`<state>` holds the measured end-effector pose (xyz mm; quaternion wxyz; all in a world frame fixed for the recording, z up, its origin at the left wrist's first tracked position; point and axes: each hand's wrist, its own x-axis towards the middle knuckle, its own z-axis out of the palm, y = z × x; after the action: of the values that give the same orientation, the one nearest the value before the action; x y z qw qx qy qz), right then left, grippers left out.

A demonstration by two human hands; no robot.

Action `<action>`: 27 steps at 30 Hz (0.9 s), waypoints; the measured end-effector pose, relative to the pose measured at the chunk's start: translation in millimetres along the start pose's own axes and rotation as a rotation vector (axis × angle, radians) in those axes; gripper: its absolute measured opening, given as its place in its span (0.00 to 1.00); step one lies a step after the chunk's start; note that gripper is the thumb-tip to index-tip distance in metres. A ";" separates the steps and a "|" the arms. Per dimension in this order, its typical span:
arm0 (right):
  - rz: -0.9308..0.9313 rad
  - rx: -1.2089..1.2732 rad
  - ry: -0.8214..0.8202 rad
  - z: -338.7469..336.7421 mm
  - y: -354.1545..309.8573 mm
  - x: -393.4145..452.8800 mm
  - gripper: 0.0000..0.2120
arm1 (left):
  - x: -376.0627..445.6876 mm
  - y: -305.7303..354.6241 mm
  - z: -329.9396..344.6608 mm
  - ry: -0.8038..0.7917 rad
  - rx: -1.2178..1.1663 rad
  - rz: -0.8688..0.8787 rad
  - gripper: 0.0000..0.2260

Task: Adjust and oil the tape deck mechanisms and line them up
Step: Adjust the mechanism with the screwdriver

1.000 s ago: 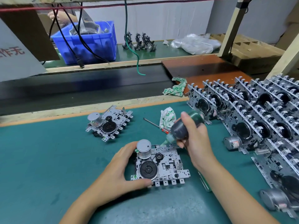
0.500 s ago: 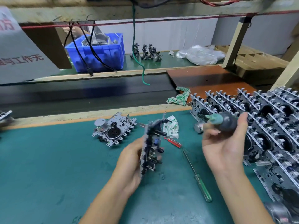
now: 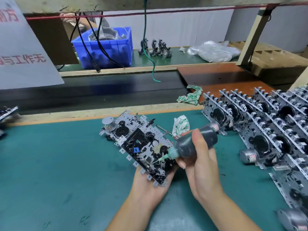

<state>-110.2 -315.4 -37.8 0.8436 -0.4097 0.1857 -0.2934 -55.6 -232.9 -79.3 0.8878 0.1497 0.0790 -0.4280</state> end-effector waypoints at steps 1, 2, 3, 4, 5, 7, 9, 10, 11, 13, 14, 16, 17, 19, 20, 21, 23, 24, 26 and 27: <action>-0.010 -0.019 -0.019 -0.6 1.0 -0.3 0.12 | -0.8 -0.4 2.1 -0.011 -0.006 -0.003 0.09; -0.020 -0.039 -0.036 0.6 0.9 -1.3 0.09 | -1.0 -0.8 3.5 -0.028 -0.016 -0.005 0.09; -0.035 -0.064 -0.050 0.4 1.5 -1.7 0.07 | -1.6 -1.0 3.8 -0.032 -0.019 -0.013 0.09; -0.044 -0.087 -0.058 0.7 1.5 -2.2 0.07 | -0.9 -1.0 2.1 -0.029 -0.026 -0.019 0.10; -0.055 -0.108 -0.063 -0.6 2.6 -1.5 0.07 | -0.5 -1.2 1.2 -0.018 -0.028 -0.023 0.12; -0.068 -0.137 -0.073 -2.0 3.4 -1.1 0.07 | -0.1 -1.4 -0.2 0.007 -0.039 -0.025 0.14; -0.076 -0.151 -0.087 -2.7 4.9 -0.7 0.08 | -1.4 -1.9 2.9 0.011 -0.031 -0.008 0.11; -0.080 -0.148 -0.091 -1.7 4.7 -1.3 0.08 | -2.3 -2.0 4.7 0.008 -0.028 -0.001 0.08; -0.087 -0.143 -0.096 -1.9 5.1 -1.1 0.07 | -3.0 -2.2 6.5 0.013 -0.026 0.003 0.08; -0.093 -0.149 -0.105 -1.5 5.1 -1.2 0.08 | -1.8 -2.4 5.4 0.035 -0.030 -0.004 0.11; -0.093 -0.145 -0.108 -0.3 4.6 -1.7 0.07 | -1.1 -2.3 4.5 0.041 -0.042 -0.009 0.12; -0.092 -0.117 -0.110 0.1 4.5 -1.5 0.07 | -1.7 -2.1 4.1 0.035 -0.061 -0.016 0.14; -0.089 -0.096 -0.102 -1.7 6.1 -0.5 0.07 | -2.2 -1.9 4.5 0.025 -0.059 -0.018 0.15; -0.086 -0.074 -0.086 -2.4 6.9 0.7 0.06 | -2.1 -1.4 4.5 0.011 -0.054 -0.016 0.14; -0.082 -0.082 -0.079 -1.8 6.5 0.4 0.06 | -1.3 -1.5 4.0 0.005 -0.058 -0.016 0.13; -0.091 -0.098 -0.076 -4.1 8.8 2.8 0.06 | -0.3 -0.9 4.4 -0.006 -0.059 -0.012 0.13; -0.087 -0.122 -0.054 -8.9 9.2 6.0 0.06 | 0.7 0.8 4.4 -0.019 -0.055 0.012 0.13; -0.067 -0.096 -0.043 -9.0 6.5 7.1 0.03 | 0.4 3.0 5.3 -0.024 -0.047 0.034 0.12; -0.061 -0.027 -0.046 -14.9 0.7 12.4 0.14 | -1.8 10.0 7.6 -0.031 -0.021 0.076 0.11; -0.093 0.012 -0.038 -18.5 -4.1 16.6 0.18 | -2.3 14.7 8.6 -0.017 0.020 0.111 0.12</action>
<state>-109.2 -339.0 -46.8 0.8350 -0.4182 0.1484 -0.3254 -45.4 -225.5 -67.6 0.9093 0.1590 0.0586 -0.3801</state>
